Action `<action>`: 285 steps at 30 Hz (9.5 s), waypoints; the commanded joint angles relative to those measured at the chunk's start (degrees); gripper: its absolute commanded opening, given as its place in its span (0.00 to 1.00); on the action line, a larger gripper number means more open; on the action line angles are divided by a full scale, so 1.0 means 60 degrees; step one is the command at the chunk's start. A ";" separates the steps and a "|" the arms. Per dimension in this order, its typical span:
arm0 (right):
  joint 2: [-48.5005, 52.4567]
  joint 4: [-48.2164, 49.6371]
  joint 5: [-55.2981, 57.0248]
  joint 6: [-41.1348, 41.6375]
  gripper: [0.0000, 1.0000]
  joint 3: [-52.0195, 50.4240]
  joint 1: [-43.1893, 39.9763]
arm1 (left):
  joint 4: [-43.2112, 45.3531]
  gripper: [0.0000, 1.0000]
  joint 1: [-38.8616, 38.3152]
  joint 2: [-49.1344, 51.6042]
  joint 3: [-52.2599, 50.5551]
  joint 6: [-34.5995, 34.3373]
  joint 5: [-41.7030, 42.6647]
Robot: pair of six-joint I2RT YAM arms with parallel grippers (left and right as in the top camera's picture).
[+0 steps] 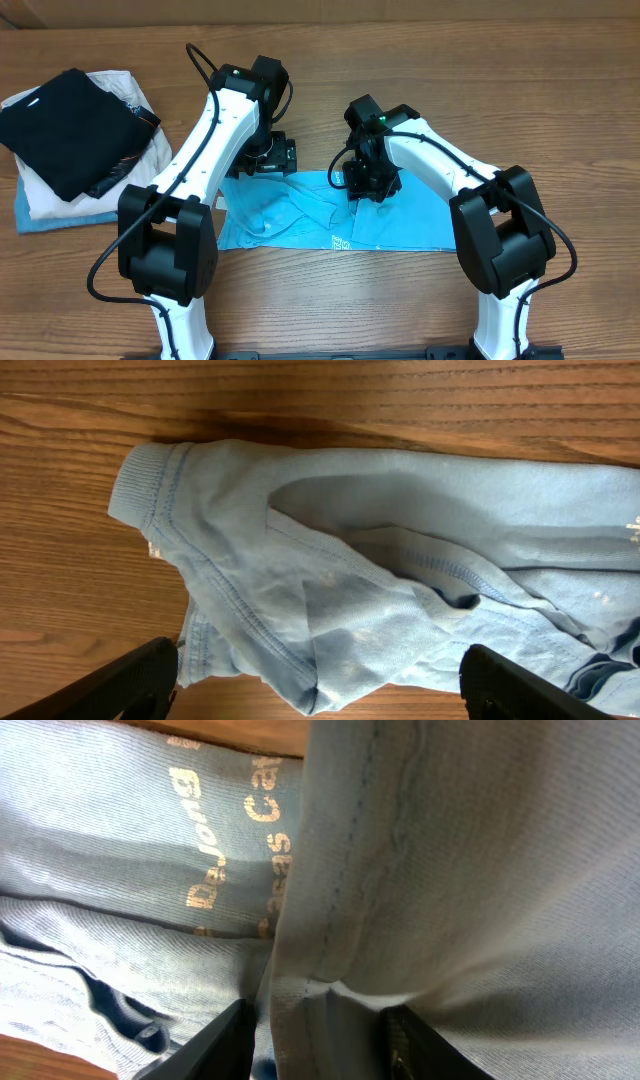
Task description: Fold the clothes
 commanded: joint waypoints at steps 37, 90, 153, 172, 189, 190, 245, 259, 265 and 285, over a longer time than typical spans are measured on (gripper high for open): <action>0.0106 0.0036 -0.0306 -0.0098 0.29 -0.0663 -0.0157 | 0.0004 0.93 0.0051 0.0084 0.0135 0.0186 -0.0098; -0.0896 -0.2226 -0.0878 -0.3085 0.07 -0.0215 -0.0029 | 0.0073 0.93 0.0051 0.0084 0.0135 0.0182 -0.0095; -0.3493 -0.2586 0.1242 -0.1242 0.51 0.0503 -0.1749 | -0.0339 1.00 0.0426 0.0084 -0.1220 0.0652 -0.0586; -0.3493 -0.2550 0.1242 -0.1282 0.51 0.0481 -0.2036 | 0.3024 1.00 0.1366 0.0084 -0.4142 0.3187 0.2375; -0.3493 -0.2579 0.1242 -0.1271 0.51 0.0481 -0.2036 | 0.3916 0.26 0.1231 0.0084 -0.4947 0.3963 0.4870; -0.3493 -0.2583 0.1242 -0.1268 0.51 0.0481 -0.2036 | 0.3909 0.12 0.1257 0.0084 -0.4947 0.4011 0.4870; -0.3493 -0.2688 0.1242 -0.1246 0.52 0.0481 -0.2036 | 0.0197 0.06 -0.2816 0.0120 0.0506 -0.0878 0.0790; -0.3493 -0.2692 0.1242 -0.1242 0.52 0.0481 -0.2036 | 0.0171 0.08 -0.2834 0.0120 0.0506 -0.0823 0.0969; -0.3493 -0.2696 0.1239 -0.1242 0.52 0.0481 -0.2036 | -0.0204 0.08 -0.2845 0.0120 0.0506 -0.0820 0.0790; -0.3493 -0.2765 0.1239 -0.1242 0.52 0.0481 -0.2036 | -0.0280 0.09 -0.2885 0.0124 -0.0022 -0.0750 0.0193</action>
